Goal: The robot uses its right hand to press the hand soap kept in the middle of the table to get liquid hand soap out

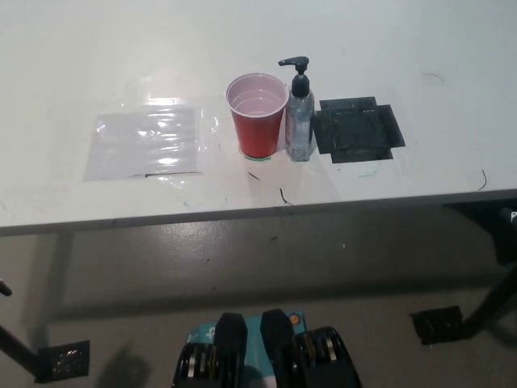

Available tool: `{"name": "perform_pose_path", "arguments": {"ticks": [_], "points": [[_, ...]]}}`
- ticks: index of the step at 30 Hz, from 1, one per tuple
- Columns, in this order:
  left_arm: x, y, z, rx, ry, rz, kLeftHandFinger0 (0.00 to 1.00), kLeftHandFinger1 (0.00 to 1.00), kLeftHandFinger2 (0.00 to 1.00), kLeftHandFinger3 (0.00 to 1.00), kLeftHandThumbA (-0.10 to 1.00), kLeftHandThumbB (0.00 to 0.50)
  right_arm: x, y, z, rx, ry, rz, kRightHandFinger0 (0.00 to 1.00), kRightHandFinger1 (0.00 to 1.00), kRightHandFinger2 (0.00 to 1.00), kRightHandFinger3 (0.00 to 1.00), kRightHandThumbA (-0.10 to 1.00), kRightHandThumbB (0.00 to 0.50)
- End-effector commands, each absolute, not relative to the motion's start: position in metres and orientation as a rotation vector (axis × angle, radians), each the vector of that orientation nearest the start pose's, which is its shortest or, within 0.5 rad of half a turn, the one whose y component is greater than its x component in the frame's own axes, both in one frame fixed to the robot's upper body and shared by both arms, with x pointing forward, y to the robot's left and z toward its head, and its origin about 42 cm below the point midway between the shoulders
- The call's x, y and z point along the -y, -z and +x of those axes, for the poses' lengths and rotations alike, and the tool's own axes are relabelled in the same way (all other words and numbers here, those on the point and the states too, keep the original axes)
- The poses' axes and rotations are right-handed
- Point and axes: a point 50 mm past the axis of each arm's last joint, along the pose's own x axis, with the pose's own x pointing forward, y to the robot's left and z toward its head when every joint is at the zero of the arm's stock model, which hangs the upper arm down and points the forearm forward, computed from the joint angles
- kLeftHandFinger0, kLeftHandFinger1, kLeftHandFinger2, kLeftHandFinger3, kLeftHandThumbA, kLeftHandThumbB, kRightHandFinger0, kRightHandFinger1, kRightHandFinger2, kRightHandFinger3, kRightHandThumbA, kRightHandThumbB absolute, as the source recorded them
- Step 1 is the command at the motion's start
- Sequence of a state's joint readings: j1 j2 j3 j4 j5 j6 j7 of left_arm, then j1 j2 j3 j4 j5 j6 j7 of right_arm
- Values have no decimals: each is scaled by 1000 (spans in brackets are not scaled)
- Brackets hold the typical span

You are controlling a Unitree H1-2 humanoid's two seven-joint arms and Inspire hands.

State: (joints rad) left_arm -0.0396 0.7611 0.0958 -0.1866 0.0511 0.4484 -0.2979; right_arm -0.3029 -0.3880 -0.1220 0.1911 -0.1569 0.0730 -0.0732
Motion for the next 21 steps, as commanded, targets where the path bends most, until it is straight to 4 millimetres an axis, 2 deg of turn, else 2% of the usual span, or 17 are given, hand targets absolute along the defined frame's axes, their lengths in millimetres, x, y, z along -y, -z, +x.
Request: {"name": "perform_pose_path", "arguments": {"ticks": [1, 2, 3, 5, 7, 8, 10, 11, 12, 13, 14, 15, 16, 17, 18, 19, 21], "points": [[-442, -243, 290, -270, 60, 802, 1000, 1000, 1000, 783, 1000, 142, 378, -196, 381, 136, 269, -499, 855, 846, 891, 975, 1000, 257], [-442, -244, 291, -268, 61, 795, 1000, 1000, 1000, 781, 1000, 136, 378, -200, 382, 146, 275, -501, 880, 863, 892, 968, 1000, 255], [-442, -244, 292, -268, 61, 794, 1000, 1000, 1000, 780, 1000, 145, 378, -204, 383, 155, 273, -497, 873, 850, 879, 950, 1000, 284], [-442, -244, 291, -266, 59, 797, 1000, 1000, 1000, 778, 1000, 152, 376, -225, 390, 191, 258, -529, 958, 905, 918, 957, 1000, 267], [-442, -244, 291, -268, 59, 801, 1000, 1000, 1000, 779, 1000, 155, 372, -239, 394, 218, 248, -569, 1000, 960, 958, 985, 1000, 255], [-441, -243, 290, -267, 58, 800, 1000, 1000, 1000, 780, 1000, 156, 369, -248, 396, 236, 240, -584, 1000, 985, 985, 1000, 1000, 238], [-441, -244, 290, -267, 62, 800, 1000, 1000, 1000, 795, 1000, 149, 359, -280, 405, 286, 206, -638, 1000, 1000, 1000, 1000, 1000, 262], [-441, -244, 290, -268, 62, 800, 1000, 1000, 1000, 795, 1000, 148, 359, -280, 405, 285, 206, -639, 1000, 1000, 1000, 1000, 1000, 262], [-441, -244, 290, -266, 62, 792, 1000, 1000, 1000, 779, 1000, 146, 354, -292, 408, 316, 192, -683, 1000, 1000, 1000, 1000, 1000, 241], [-441, -244, 290, -268, 62, 792, 1000, 1000, 1000, 783, 1000, 147, 350, -302, 411, 340, 182, -678, 968, 996, 988, 1000, 1000, 276], [-443, -245, 290, -274, 61, 814, 1000, 1000, 1000, 774, 1000, 155, 339, -319, 418, 360, 168, -675, 486, 562, 630, 1000, 1000, 332], [-443, -245, 290, -274, 59, 813, 1000, 1000, 1000, 764, 1000, 155, 336, -326, 420, 361, 154, -683, 641, 722, 774, 1000, 1000, 359], [-443, -245, 290, -274, 58, 813, 1000, 1000, 1000, 761, 1000, 155, 334, -329, 421, 361, 147, -686, 764, 798, 833, 1000, 1000, 373], [-443, -245, 290, -275, 58, 814, 1000, 1000, 1000, 761, 1000, 155, 334, -329, 421, 359, 147, -687, 768, 798, 832, 1000, 1000, 374], [-443, -245, 290, -274, 60, 810, 1000, 1000, 1000, 749, 1000, 156, 323, -347, 426, 380, 122, -707, 1000, 1000, 1000, 1000, 1000, 381], [-443, -245, 290, -274, 58, 809, 1000, 1000, 1000, 758, 1000, 159, 310, -367, 432, 428, 89, -735, 1000, 1000, 1000, 1000, 1000, 316], [-444, -244, 290, -278, 58, 808, 1000, 1000, 1000, 798, 1000, 167, 294, -388, 435, 487, 64, -750, 1000, 1000, 1000, 1000, 1000, 196]]}}
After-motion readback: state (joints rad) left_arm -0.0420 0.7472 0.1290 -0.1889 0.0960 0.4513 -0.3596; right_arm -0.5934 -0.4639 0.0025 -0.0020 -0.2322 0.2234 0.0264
